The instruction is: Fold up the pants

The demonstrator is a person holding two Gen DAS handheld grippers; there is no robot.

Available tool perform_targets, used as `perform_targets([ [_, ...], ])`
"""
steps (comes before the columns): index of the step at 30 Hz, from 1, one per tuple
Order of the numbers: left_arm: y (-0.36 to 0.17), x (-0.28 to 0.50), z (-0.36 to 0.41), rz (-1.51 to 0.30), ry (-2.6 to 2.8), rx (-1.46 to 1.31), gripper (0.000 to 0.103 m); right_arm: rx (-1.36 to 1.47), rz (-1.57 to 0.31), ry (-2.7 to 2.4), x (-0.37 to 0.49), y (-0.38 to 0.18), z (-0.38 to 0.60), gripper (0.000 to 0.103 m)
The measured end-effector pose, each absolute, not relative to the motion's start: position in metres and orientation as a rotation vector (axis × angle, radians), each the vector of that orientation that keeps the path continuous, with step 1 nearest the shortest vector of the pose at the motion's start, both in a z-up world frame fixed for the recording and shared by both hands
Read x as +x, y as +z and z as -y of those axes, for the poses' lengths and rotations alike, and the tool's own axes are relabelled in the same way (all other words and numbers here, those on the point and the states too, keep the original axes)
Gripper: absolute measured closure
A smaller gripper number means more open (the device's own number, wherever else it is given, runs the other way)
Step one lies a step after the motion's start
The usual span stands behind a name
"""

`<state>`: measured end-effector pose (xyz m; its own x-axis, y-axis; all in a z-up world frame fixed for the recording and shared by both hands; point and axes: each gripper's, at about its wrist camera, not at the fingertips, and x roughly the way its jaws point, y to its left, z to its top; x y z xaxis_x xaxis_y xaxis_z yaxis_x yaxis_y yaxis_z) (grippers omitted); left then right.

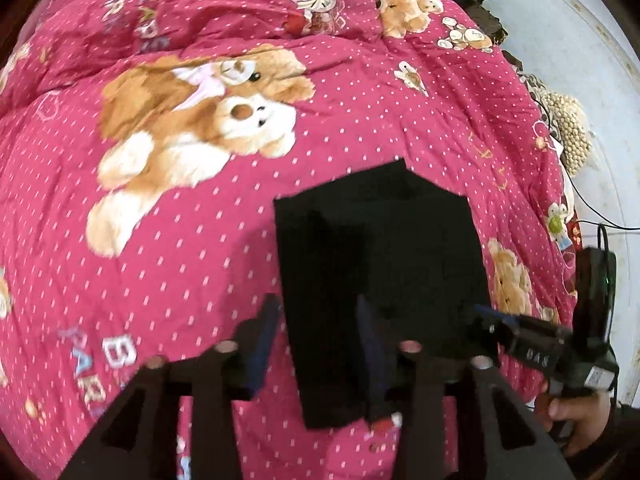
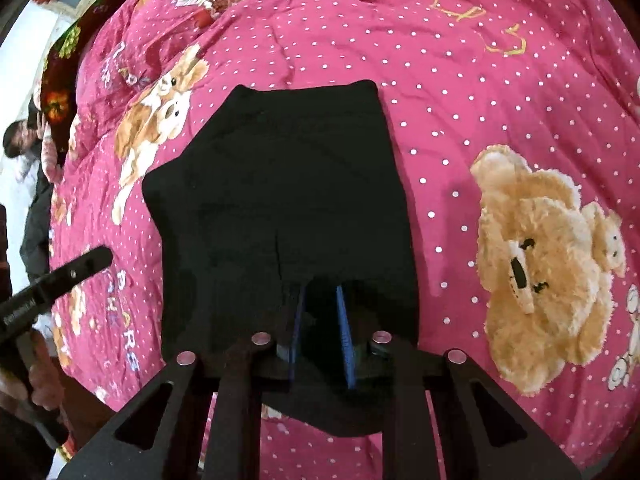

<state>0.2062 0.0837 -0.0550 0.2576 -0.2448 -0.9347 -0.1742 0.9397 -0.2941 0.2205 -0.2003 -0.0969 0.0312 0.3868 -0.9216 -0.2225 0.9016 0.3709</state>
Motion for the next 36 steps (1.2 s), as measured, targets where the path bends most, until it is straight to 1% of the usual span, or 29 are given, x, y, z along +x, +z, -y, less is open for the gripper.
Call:
perform_targets([
  [9, -0.093, 0.251, -0.068, -1.358, -0.053, -0.374, 0.055, 0.145, -1.449, 0.505, 0.233, -0.091, 0.212, 0.087],
  [10, -0.095, 0.254, -0.066, -1.363, -0.061, -0.382, 0.062, 0.143, -1.45, 0.502, 0.235, -0.091, 0.215, 0.087],
  [11, -0.097, 0.256, -0.063, -1.365, -0.073, -0.388, 0.076, 0.138, -1.455, 0.496, 0.238, -0.092, 0.218, 0.087],
  [12, -0.097, 0.257, -0.06, -1.365, -0.083, -0.375, 0.077, 0.135, -1.458, 0.493, 0.239, -0.093, 0.219, 0.087],
  [14, -0.096, 0.259, -0.054, -1.361, -0.074, -0.321, 0.096, 0.133, -1.457, 0.486, 0.243, -0.093, 0.222, 0.087],
  [18, -0.093, 0.257, -0.056, -1.354, -0.082, -0.273, 0.097, 0.149, -1.447, 0.476, 0.249, -0.092, 0.226, 0.087],
  [23, -0.101, 0.253, -0.067, -1.368, -0.083, -0.304, 0.097, 0.141, -1.429, 0.472, 0.255, -0.089, 0.226, 0.087],
  [28, -0.106, 0.258, -0.066, -1.39, -0.089, -0.294, 0.096, 0.096, -1.495, 0.462, 0.26, -0.106, 0.226, 0.085],
  [32, -0.095, 0.251, -0.074, -1.376, -0.083, -0.335, 0.09, 0.066, -1.46, 0.439, 0.258, -0.094, 0.226, 0.085],
  [36, -0.074, 0.234, -0.081, -1.337, -0.07, -0.33, 0.09, 0.076, -1.441, 0.457, 0.249, -0.085, 0.228, 0.085],
])
